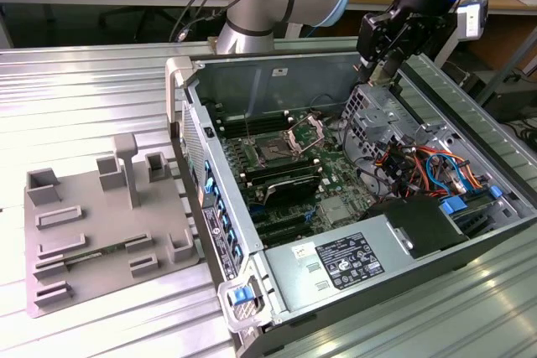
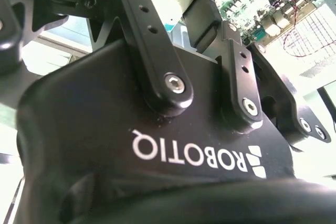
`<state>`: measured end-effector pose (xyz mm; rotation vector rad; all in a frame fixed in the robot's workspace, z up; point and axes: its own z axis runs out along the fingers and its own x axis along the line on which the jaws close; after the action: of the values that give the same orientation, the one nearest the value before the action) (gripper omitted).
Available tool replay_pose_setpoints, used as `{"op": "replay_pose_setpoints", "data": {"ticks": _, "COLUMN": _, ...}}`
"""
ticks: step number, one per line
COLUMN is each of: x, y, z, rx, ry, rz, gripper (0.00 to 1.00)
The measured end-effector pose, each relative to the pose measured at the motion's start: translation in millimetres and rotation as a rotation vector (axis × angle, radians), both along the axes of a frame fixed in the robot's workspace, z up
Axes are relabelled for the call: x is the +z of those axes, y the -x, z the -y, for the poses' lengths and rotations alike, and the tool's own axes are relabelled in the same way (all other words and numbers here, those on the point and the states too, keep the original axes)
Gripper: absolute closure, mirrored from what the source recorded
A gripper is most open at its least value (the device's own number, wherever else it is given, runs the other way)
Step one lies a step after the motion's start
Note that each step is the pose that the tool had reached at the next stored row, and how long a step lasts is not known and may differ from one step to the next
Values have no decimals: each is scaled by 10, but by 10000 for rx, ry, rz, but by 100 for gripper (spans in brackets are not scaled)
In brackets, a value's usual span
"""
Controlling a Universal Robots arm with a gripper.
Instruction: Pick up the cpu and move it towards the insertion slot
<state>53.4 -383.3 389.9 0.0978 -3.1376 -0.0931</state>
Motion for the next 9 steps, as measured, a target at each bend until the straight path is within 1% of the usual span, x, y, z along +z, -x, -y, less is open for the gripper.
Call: {"op": "replay_pose_setpoints", "data": {"ticks": 9, "x": -17, "y": 2, "z": -7, "rx": 0, "ry": 0, "rz": 0, "gripper": 45}}
